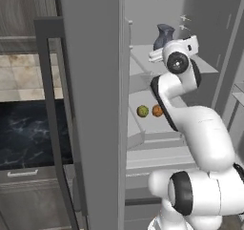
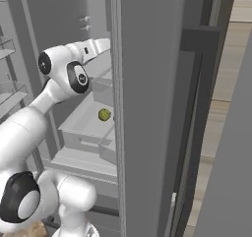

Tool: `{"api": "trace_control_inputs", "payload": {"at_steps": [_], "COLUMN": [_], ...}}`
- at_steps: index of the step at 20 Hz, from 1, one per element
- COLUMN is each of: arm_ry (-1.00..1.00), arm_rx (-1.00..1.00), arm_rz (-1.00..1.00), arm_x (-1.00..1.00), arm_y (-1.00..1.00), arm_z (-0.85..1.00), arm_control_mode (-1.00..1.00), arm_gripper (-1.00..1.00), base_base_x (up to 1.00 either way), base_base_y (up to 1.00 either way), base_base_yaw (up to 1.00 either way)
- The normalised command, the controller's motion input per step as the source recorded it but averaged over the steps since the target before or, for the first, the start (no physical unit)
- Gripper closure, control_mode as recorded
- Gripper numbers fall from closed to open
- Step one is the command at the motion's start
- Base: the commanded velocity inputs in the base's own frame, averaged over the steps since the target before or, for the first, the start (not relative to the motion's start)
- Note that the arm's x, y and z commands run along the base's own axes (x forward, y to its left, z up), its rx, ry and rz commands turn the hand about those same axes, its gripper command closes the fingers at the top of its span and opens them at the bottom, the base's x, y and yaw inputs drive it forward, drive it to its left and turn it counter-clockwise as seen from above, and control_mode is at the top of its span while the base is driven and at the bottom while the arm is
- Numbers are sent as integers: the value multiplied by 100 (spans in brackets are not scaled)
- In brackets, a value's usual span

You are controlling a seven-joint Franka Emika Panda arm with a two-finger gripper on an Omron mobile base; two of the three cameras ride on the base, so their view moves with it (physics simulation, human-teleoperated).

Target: Move the chicken breast and apple from the top shelf to the second highest shelf to make space. Then, place the pitcher from the counter on the cleared top shelf.

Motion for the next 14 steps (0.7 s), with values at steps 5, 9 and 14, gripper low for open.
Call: {"api": "trace_control_inputs", "payload": {"at_steps": [5, 9, 14], "arm_ry": [0, 0, 0], "arm_rx": [5, 5, 2], "arm_rz": [1, 3, 5], "arm_x": [-100, -100, -100], "arm_y": [0, 2, 20], "arm_z": [0, 0, 2], "arm_control_mode": [-100, -100, -100], "arm_gripper": [-100, -100, -100], "base_base_x": [0, 0, 0], "base_base_y": [0, 0, 0], "base_base_yaw": [0, 0, 0]}}
